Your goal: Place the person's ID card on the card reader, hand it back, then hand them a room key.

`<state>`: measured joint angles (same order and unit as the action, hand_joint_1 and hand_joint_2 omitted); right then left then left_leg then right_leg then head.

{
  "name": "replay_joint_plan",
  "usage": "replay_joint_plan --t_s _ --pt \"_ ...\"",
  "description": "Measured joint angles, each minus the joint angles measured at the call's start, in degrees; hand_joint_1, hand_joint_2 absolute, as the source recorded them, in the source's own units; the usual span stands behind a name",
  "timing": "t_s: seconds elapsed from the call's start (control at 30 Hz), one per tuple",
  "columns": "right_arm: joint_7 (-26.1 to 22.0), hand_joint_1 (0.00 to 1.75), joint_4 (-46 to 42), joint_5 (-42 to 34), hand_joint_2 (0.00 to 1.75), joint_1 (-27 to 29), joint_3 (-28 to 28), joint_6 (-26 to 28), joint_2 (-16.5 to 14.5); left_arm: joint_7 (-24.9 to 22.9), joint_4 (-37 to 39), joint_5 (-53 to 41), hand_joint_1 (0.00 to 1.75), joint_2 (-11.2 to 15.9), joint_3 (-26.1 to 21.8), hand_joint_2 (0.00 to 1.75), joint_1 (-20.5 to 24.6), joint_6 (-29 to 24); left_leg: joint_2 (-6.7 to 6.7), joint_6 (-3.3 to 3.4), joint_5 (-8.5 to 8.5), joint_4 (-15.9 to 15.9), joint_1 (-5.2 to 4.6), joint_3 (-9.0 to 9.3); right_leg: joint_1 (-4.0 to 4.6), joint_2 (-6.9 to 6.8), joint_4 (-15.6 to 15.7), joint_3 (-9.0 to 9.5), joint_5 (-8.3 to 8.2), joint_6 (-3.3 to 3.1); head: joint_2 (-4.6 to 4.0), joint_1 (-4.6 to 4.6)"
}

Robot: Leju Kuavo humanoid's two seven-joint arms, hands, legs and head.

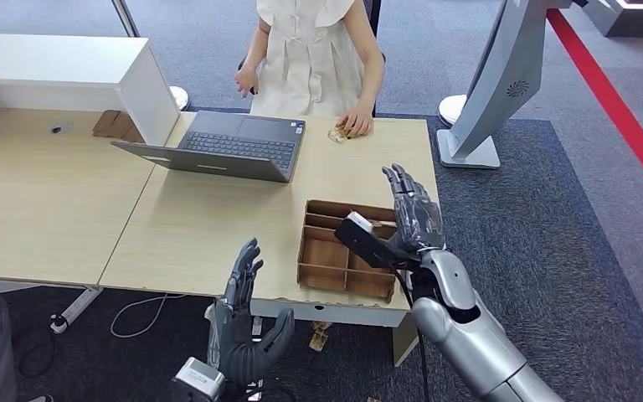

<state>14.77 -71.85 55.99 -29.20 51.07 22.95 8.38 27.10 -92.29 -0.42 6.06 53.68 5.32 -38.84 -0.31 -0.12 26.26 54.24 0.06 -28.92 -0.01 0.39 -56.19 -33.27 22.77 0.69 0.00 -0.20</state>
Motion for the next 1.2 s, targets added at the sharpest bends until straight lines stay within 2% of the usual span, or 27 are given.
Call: replay_joint_plan --t_s 0.7,1.2 --pt "-0.98 0.00 12.64 5.67 1.75 -4.94 4.45 -1.44 -4.51 1.99 2.36 1.55 0.00 -0.80 0.62 1.75 1.21 2.16 0.00 0.00 0.00 0.00 0.00 0.00 0.00 0.00 0.00 0.00 0.00 0.00 0.00 0.01" --pt "-2.17 0.00 19.81 5.64 1.75 -6.52 5.99 -0.56 -7.16 3.00 3.79 1.32 0.00 -1.94 -0.47 1.75 1.53 2.61 0.00 0.00 0.00 0.00 0.00 0.01 0.00 0.00 -0.01 0.00 0.00 0.00 0.00 0.01"
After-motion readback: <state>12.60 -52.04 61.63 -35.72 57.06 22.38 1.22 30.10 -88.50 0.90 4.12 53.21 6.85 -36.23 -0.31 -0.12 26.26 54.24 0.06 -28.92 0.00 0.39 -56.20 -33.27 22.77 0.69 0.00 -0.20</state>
